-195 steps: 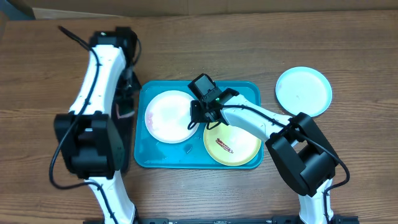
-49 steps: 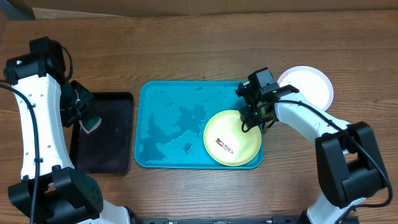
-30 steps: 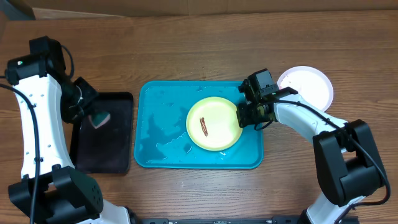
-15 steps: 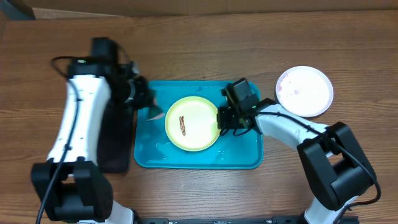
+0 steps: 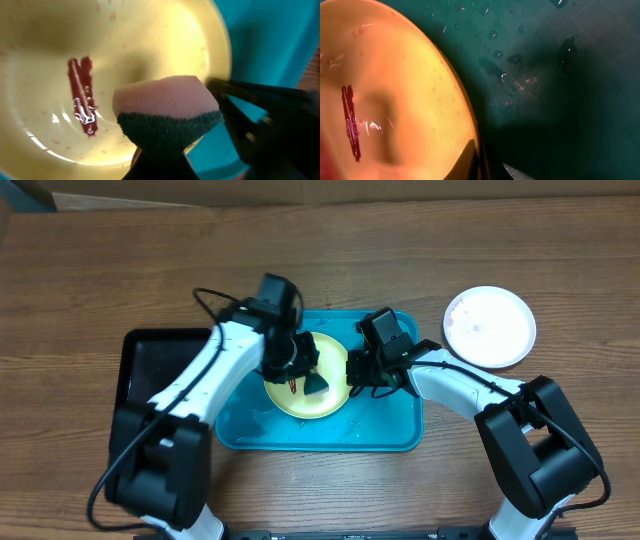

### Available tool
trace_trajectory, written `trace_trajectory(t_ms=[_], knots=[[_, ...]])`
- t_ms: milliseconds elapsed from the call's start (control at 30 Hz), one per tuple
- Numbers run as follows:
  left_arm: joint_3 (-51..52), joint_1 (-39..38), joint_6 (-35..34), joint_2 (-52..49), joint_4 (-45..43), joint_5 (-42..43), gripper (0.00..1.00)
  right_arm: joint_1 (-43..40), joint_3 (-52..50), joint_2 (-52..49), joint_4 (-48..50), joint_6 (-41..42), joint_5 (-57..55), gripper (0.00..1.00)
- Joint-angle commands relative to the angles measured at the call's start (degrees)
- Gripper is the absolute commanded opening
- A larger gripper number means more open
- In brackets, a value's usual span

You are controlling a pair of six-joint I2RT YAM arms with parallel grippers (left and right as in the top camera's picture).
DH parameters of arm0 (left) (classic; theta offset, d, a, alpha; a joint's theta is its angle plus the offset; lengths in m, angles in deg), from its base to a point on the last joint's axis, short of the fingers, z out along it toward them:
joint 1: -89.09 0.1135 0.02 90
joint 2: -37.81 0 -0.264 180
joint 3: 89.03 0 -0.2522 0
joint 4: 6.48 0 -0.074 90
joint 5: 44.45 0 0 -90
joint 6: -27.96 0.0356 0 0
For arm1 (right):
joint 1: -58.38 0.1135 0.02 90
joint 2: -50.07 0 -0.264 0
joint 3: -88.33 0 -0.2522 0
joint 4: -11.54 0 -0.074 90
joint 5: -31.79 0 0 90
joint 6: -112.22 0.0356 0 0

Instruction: Clean dirty plates on tray and stack at the side

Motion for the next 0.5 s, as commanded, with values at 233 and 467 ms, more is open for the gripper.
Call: trace_trajectory(t_ms=[233, 467], knots=[[0.3, -1.2, -7.7, -11.3, -6.8, -5.2, 0.04, 0.0, -0.3, -0.2, 0.0, 0.8, -0.6, 0.04], [0.1, 0.8, -5.7, -12.7, -2.7, -20.4, 0.04, 0.0, -0.3, -0.2, -2.0, 0.8, -5.2, 0.04]])
